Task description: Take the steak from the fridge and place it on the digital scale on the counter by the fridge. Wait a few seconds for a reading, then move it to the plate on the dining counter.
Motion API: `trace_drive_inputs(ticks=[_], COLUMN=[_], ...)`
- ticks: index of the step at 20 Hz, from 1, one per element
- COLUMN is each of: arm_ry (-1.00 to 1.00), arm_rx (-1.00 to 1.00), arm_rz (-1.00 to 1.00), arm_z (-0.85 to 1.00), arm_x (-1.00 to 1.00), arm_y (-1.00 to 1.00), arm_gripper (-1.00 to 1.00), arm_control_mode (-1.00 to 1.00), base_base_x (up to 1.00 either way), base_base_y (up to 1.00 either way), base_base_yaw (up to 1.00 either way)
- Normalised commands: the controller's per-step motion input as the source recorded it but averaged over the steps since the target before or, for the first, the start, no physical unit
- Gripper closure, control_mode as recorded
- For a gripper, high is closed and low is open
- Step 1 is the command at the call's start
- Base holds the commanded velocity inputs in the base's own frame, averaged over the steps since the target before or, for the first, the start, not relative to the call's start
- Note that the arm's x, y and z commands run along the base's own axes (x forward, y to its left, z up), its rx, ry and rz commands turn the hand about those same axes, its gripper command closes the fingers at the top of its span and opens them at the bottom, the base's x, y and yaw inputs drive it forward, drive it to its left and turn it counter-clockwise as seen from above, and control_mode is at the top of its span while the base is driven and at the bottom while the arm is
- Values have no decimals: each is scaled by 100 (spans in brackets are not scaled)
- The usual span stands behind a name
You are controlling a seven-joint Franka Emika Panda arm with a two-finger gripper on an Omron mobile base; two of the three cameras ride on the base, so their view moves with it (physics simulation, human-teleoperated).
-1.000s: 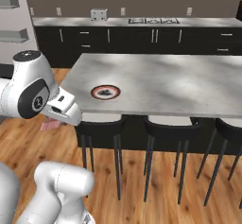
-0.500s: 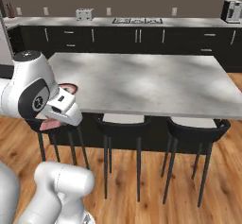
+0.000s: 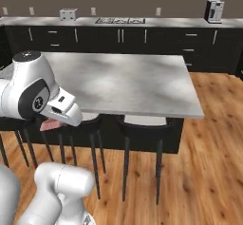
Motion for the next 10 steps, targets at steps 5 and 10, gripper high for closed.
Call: trace_drive_inputs(ticks=[5,10], arm_ry=[0,0], arm_rx=[0,0], arm_rz=[0,0], arm_z=[0,0], arm_x=[0,0], arm_y=[0,0], arm_gripper=[100,100], arm_control_mode=[100,100], base_base_x=[3,17], base_base_y=[-100,-100], base_base_yaw=[10,18])
